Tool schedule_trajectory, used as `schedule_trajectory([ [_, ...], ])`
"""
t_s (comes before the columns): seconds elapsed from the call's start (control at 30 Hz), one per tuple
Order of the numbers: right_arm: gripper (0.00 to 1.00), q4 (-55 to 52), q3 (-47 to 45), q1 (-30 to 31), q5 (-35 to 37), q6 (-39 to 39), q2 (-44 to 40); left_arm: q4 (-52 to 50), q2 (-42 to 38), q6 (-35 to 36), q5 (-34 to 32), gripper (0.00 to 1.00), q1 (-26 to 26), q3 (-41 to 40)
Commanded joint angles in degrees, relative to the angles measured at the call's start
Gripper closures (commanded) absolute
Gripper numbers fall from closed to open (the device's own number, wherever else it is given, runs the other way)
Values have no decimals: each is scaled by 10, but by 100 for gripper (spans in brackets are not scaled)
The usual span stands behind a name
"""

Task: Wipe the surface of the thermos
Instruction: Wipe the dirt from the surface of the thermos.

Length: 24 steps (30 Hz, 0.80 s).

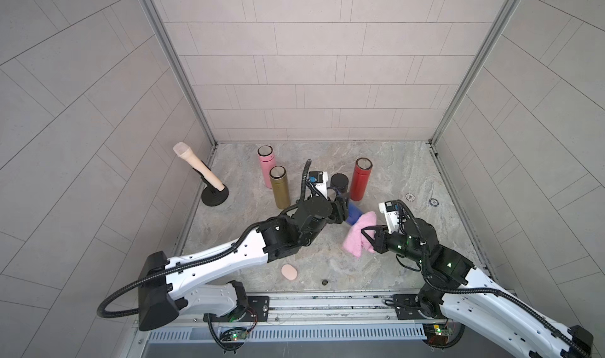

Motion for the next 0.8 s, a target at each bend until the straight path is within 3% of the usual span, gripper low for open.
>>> schedule_trajectory([
  [0.0, 100, -43, -6, -50, 29, 3, -22, 70, -45, -22, 18, 100, -8, 19],
  [0.17, 100, 13, -45, -134, -64, 47, -15, 80, -64, -17, 13, 100, -6, 8],
  [0.4, 100, 154, -39, -138, -145, 96, -7, 116, -44, -22, 21, 100, 2, -7],
  [0.77, 100, -17, 63, -145, -137, 51, -83, 108, -54, -35, 6, 100, 10, -45],
])
